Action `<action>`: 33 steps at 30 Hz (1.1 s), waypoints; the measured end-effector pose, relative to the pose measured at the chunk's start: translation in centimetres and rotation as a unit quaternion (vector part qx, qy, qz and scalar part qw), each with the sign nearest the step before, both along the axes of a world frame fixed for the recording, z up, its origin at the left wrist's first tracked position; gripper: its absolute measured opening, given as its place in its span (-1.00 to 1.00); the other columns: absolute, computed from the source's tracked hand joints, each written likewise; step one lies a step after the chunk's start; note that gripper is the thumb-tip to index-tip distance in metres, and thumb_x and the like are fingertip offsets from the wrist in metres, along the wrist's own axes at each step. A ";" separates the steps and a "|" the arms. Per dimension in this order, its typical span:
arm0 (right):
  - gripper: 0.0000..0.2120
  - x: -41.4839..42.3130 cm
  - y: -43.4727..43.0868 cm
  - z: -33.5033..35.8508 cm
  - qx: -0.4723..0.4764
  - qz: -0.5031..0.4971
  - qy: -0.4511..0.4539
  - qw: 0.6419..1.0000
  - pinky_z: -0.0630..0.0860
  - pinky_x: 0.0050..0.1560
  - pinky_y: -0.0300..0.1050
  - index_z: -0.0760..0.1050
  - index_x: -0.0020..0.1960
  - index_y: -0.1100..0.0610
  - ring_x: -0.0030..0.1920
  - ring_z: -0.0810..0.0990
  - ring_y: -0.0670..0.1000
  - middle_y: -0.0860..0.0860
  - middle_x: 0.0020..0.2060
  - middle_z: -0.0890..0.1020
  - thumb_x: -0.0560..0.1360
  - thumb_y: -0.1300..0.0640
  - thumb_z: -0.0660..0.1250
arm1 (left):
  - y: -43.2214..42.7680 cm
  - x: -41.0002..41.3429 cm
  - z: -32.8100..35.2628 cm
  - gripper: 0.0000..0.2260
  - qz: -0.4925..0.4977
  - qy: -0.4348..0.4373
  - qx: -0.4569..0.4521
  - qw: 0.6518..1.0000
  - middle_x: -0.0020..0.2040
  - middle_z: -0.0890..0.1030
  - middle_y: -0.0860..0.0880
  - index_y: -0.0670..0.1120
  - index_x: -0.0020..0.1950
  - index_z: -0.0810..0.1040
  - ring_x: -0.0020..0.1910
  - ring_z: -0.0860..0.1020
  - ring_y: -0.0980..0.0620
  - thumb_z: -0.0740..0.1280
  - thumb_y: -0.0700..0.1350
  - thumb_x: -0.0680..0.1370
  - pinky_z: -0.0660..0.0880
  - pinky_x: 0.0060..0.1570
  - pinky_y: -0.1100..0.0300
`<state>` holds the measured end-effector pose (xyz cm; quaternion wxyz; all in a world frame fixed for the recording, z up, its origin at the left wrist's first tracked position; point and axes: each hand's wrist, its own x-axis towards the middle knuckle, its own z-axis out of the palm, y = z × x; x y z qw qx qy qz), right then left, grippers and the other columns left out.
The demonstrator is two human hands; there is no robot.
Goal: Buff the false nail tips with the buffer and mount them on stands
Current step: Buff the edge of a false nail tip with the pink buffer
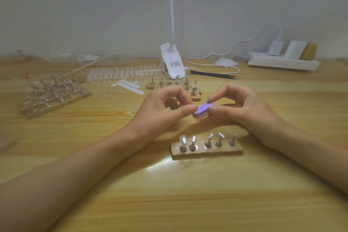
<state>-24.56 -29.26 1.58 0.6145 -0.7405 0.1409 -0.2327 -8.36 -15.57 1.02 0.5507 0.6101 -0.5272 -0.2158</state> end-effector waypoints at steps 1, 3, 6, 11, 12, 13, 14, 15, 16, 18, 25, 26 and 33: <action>-0.78 0.0 0.1 0.0 -0.006 0.013 0.009 1.000 0.68 -0.11 0.00 0.53 -0.07 0.22 -0.08 0.74 0.20 0.15 -0.05 0.71 0.36 0.21 0.51 | 0.0 0.0 0.0 -0.84 -0.001 -0.009 0.000 1.000 -0.24 0.61 -0.04 -0.05 -0.25 0.56 -0.28 0.49 0.04 0.49 -0.16 0.47 0.41 -0.27 0.32; -0.79 0.0 0.1 -0.1 -0.017 0.002 0.010 1.000 0.69 -0.10 0.06 0.56 -0.10 0.19 -0.08 0.73 0.22 0.15 -0.04 0.71 0.34 0.18 0.52 | 0.0 -0.1 0.0 -0.84 0.002 -0.010 0.003 1.000 -0.25 0.61 0.01 -0.05 -0.25 0.56 -0.28 0.49 0.06 0.49 -0.16 0.48 0.41 -0.27 0.33; -0.79 0.0 -0.1 0.0 -0.017 -0.012 0.010 1.000 0.67 -0.01 0.14 0.56 -0.08 0.20 -0.06 0.73 0.24 0.15 0.00 0.70 0.35 0.19 0.52 | 0.0 0.0 0.0 -0.84 0.007 -0.012 0.005 1.000 -0.26 0.59 0.09 -0.02 -0.25 0.55 -0.29 0.48 0.09 0.49 -0.15 0.48 0.40 -0.28 0.36; -0.79 0.0 0.1 0.0 -0.011 -0.020 0.006 1.000 0.68 -0.03 0.07 0.57 -0.09 0.18 -0.06 0.73 0.23 0.17 -0.01 0.70 0.34 0.17 0.52 | 0.0 0.0 -0.1 -0.83 0.009 -0.013 0.008 1.000 -0.27 0.58 0.11 -0.01 -0.26 0.55 -0.29 0.47 0.09 0.49 -0.14 0.48 0.40 -0.29 0.35; -0.79 0.0 -0.1 0.0 -0.010 -0.031 0.002 0.999 0.68 -0.02 0.04 0.56 -0.09 0.19 -0.06 0.73 0.22 0.17 0.00 0.70 0.34 0.17 0.52 | 0.0 0.0 -0.1 -0.83 0.008 -0.013 0.007 1.000 -0.26 0.58 0.10 -0.01 -0.26 0.55 -0.29 0.47 0.09 0.49 -0.14 0.48 0.40 -0.30 0.35; -0.79 0.0 -0.1 0.0 -0.007 -0.023 0.007 1.000 0.68 -0.02 0.05 0.56 -0.08 0.19 -0.06 0.73 0.23 0.18 0.00 0.70 0.35 0.18 0.51 | 0.0 0.0 -0.1 -0.83 0.007 -0.013 0.007 1.000 -0.26 0.58 0.09 -0.01 -0.26 0.55 -0.29 0.47 0.09 0.49 -0.14 0.48 0.41 -0.29 0.35; -0.81 -0.1 0.0 0.0 -0.004 0.004 0.019 1.000 0.68 -0.02 0.08 0.56 -0.08 0.18 -0.06 0.73 0.24 0.20 -0.02 0.71 0.37 0.20 0.51 | 0.0 0.0 -0.1 -0.84 0.005 -0.013 0.007 1.000 -0.25 0.59 0.08 -0.02 -0.25 0.55 -0.28 0.48 0.08 0.49 -0.15 0.48 0.41 -0.28 0.35; -0.82 -0.1 0.1 -0.1 -0.004 0.031 0.029 0.999 0.67 -0.02 0.10 0.56 -0.07 0.18 -0.06 0.73 0.25 0.21 -0.05 0.72 0.39 0.20 0.51 | 0.0 0.0 -0.1 -0.84 0.003 -0.014 0.008 1.000 -0.24 0.59 0.07 -0.03 -0.24 0.55 -0.28 0.49 0.06 0.49 -0.15 0.49 0.42 -0.27 0.34; -0.83 -0.1 0.3 -0.2 -0.007 0.038 0.031 0.999 0.68 -0.04 0.09 0.57 -0.08 0.17 -0.06 0.73 0.24 0.21 -0.06 0.72 0.39 0.20 0.51 | -0.1 0.0 -0.1 -0.84 0.004 -0.013 0.009 1.000 -0.24 0.59 0.06 -0.04 -0.24 0.55 -0.27 0.49 0.05 0.48 -0.15 0.49 0.42 -0.26 0.33; -0.81 -0.1 0.1 -0.1 -0.012 -0.008 0.014 1.000 0.68 -0.06 0.01 0.58 -0.09 0.16 -0.07 0.74 0.20 0.18 -0.02 0.71 0.36 0.17 0.52 | -0.1 0.0 -0.1 -0.84 0.007 -0.012 0.011 1.000 -0.24 0.59 0.05 -0.04 -0.24 0.55 -0.26 0.49 0.05 0.48 -0.15 0.49 0.41 -0.26 0.32; -0.80 -0.1 -0.7 0.1 -0.031 -0.019 0.026 0.999 0.68 -0.01 0.03 0.57 -0.11 0.14 -0.05 0.73 0.21 0.06 -0.04 0.71 0.32 0.16 0.53 | 0.1 -0.1 0.0 -0.83 0.005 -0.015 0.010 1.000 -0.25 0.58 0.04 -0.01 -0.25 0.55 -0.29 0.46 0.08 0.48 -0.16 0.49 0.40 -0.26 0.35; -0.80 -0.1 -0.6 0.2 -0.026 -0.010 0.029 0.999 0.68 -0.02 0.02 0.57 -0.11 0.16 -0.05 0.73 0.20 0.08 -0.05 0.72 0.33 0.18 0.53 | 0.1 -0.1 0.0 -0.83 0.007 -0.011 0.009 1.000 -0.26 0.57 0.06 -0.01 -0.25 0.55 -0.29 0.45 0.08 0.48 -0.16 0.49 0.39 -0.26 0.35; -0.81 -0.1 -0.5 0.3 -0.028 -0.030 0.020 0.999 0.65 0.04 0.17 0.58 -0.09 0.17 -0.05 0.73 0.23 0.15 -0.03 0.71 0.35 0.18 0.52 | 0.1 -0.1 0.0 -0.86 0.005 -0.015 0.007 1.000 -0.22 0.59 -0.04 -0.02 -0.23 0.57 -0.28 0.46 0.08 0.48 -0.15 0.49 0.40 -0.25 0.33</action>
